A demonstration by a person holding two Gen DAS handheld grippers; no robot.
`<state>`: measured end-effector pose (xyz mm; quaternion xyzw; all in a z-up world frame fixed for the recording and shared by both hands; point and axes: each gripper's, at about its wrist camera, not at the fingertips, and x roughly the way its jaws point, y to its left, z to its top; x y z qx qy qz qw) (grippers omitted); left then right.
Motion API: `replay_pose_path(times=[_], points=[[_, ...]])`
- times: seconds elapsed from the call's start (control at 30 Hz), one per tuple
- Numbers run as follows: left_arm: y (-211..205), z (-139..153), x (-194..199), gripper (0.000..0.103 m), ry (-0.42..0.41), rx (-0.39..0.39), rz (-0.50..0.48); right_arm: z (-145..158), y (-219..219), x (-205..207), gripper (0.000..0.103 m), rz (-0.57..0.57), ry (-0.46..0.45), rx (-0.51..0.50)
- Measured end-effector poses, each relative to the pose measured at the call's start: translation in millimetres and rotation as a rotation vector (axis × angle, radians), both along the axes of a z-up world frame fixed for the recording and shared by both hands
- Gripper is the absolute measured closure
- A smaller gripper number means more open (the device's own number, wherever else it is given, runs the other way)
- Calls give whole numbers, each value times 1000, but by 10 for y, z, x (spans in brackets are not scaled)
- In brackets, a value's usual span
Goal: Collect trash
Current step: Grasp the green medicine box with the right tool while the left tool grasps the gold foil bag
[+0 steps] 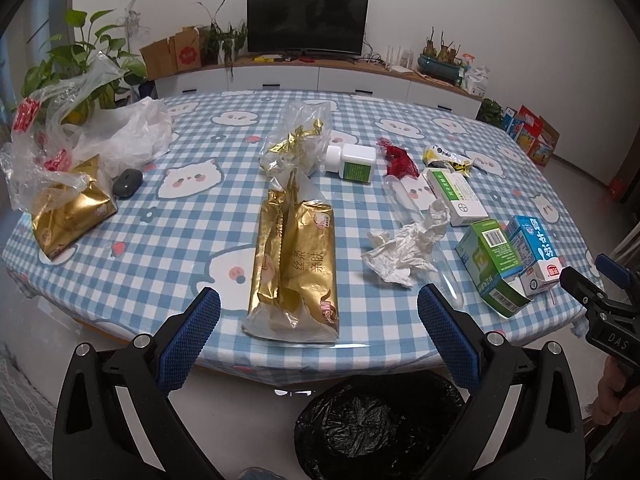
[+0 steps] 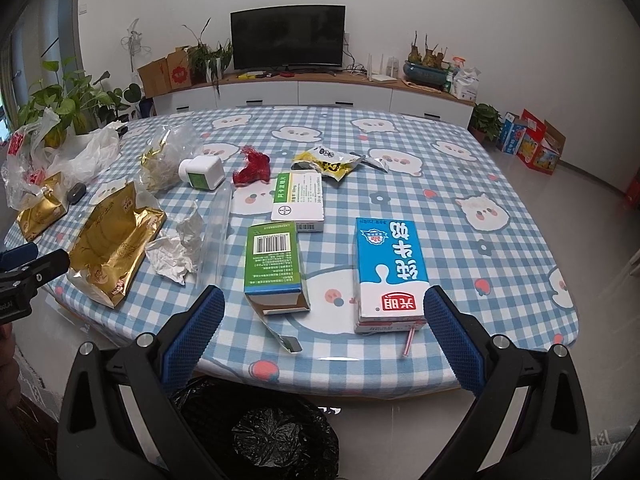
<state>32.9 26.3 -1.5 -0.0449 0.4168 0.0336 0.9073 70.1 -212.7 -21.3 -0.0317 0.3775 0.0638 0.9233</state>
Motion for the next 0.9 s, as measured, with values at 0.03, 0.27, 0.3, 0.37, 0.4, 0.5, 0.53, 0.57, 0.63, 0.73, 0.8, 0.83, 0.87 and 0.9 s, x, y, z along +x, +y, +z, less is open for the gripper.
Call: replay_pose_path(times=[0.03, 0.27, 0.3, 0.37, 0.4, 0.5, 0.53, 0.57, 0.63, 0.73, 0.8, 0.83, 0.87, 0.9], points=[[26, -12, 42, 6, 8, 4, -1, -7, 30, 28, 7, 3, 5, -1], [245, -130, 353, 7, 66, 7, 19, -55, 280, 283, 7, 40, 29, -30], [265, -149, 403, 8, 77, 6, 19, -69, 311, 331, 7, 43, 34, -35], [284, -185, 499, 9, 91, 20, 16, -104, 361, 415, 8, 49, 43, -40], [296, -208, 551, 10, 98, 30, 16, -123, 379, 454, 9, 51, 48, -44], [356, -281, 694, 14, 130, 16, 21, -183, 414, 562, 11, 51, 67, -49], [371, -309, 739, 17, 143, 9, 19, -208, 425, 596, 11, 51, 75, -52], [376, -331, 778, 18, 153, 4, 15, -234, 433, 625, 13, 52, 82, -53], [362, -373, 836, 21, 163, 4, 6, -284, 443, 673, 14, 52, 99, -51], [325, -428, 892, 24, 183, 11, -6, -358, 455, 739, 16, 47, 124, -58], [317, -468, 929, 28, 197, 12, -5, -403, 466, 774, 19, 47, 144, -59], [321, -488, 948, 31, 205, 8, -4, -421, 475, 791, 19, 47, 152, -59], [323, -508, 965, 33, 213, 5, -4, -434, 484, 805, 21, 47, 157, -61], [323, -527, 977, 35, 221, 5, -3, -447, 494, 818, 23, 46, 163, -64]])
